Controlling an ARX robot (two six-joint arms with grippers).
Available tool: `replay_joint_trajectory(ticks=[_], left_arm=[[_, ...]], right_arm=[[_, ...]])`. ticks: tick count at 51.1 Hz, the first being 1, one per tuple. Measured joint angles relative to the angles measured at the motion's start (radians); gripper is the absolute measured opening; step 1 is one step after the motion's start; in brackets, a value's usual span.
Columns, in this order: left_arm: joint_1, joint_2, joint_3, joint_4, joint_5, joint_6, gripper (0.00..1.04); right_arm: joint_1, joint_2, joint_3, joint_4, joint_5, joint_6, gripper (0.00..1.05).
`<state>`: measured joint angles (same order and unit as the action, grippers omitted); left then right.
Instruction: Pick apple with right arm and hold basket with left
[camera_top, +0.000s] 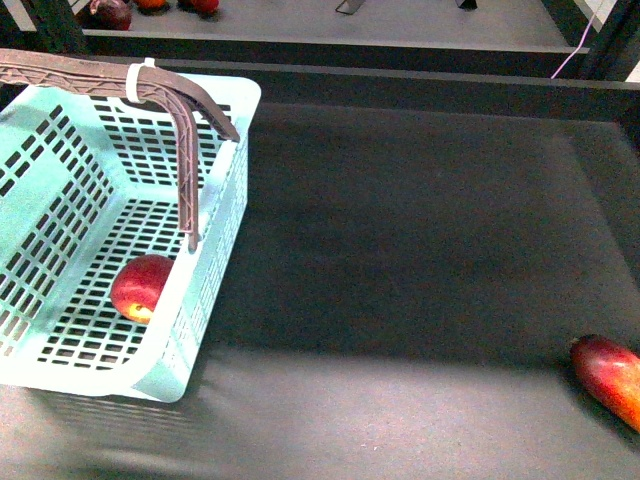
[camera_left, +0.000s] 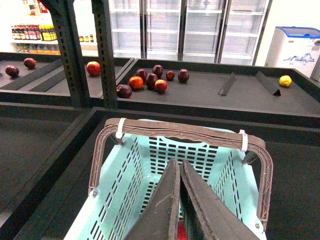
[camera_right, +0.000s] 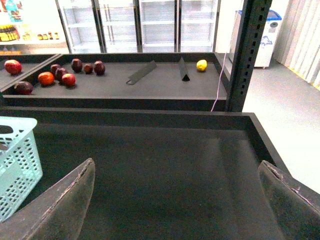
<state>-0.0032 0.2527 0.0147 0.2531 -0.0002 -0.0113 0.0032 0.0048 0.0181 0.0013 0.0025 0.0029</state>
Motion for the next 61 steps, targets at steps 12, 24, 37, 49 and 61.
replay_joint_trajectory(ticks=[12, 24, 37, 49, 61], left_arm=[[0.000, -0.092, 0.000, -0.093, 0.000, 0.000, 0.03], [0.000, -0.246, 0.000, -0.250, 0.000, 0.000, 0.03], [0.000, -0.246, 0.000, -0.251, 0.000, 0.000, 0.03], [0.000, -0.246, 0.000, -0.251, 0.000, 0.000, 0.03], [0.000, -0.246, 0.000, -0.251, 0.000, 0.000, 0.06]], right_arm=[[0.000, 0.000, 0.000, 0.000, 0.000, 0.000, 0.96], [0.000, 0.000, 0.000, 0.000, 0.000, 0.000, 0.96], [0.000, 0.000, 0.000, 0.000, 0.000, 0.000, 0.96], [0.000, 0.000, 0.000, 0.000, 0.000, 0.000, 0.96], [0.000, 0.000, 0.000, 0.000, 0.000, 0.000, 0.96]])
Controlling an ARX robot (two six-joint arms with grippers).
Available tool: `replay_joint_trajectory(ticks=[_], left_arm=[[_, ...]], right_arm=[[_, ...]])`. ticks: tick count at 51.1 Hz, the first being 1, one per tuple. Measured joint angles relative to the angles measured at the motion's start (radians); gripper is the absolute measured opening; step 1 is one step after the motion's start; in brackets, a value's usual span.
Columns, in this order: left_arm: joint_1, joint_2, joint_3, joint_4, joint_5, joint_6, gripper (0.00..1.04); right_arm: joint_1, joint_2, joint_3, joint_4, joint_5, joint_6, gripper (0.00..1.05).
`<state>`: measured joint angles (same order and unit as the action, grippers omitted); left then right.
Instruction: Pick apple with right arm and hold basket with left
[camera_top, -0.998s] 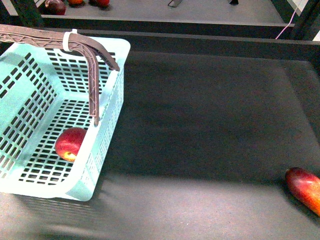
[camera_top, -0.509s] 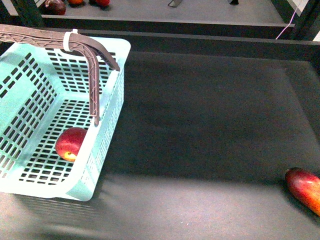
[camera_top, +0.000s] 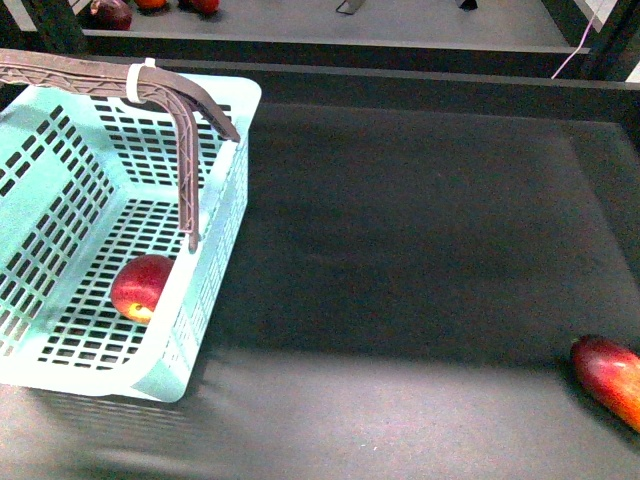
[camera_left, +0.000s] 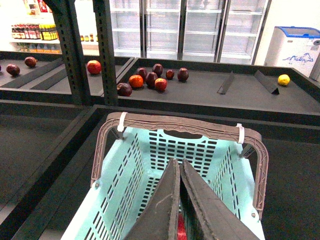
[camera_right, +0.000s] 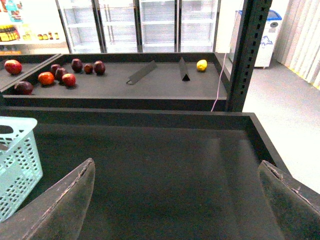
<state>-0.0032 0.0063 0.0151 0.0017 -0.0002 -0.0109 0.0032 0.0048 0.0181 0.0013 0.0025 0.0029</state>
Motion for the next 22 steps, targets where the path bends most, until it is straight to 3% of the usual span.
replay_joint_trajectory(ticks=[17, 22], left_arm=[[0.000, 0.000, 0.000, 0.000, 0.000, 0.000, 0.82], [0.000, 0.000, 0.000, 0.000, 0.000, 0.002, 1.00]], right_arm=[[0.000, 0.000, 0.000, 0.000, 0.000, 0.000, 0.96], [0.000, 0.000, 0.000, 0.000, 0.000, 0.000, 0.96]])
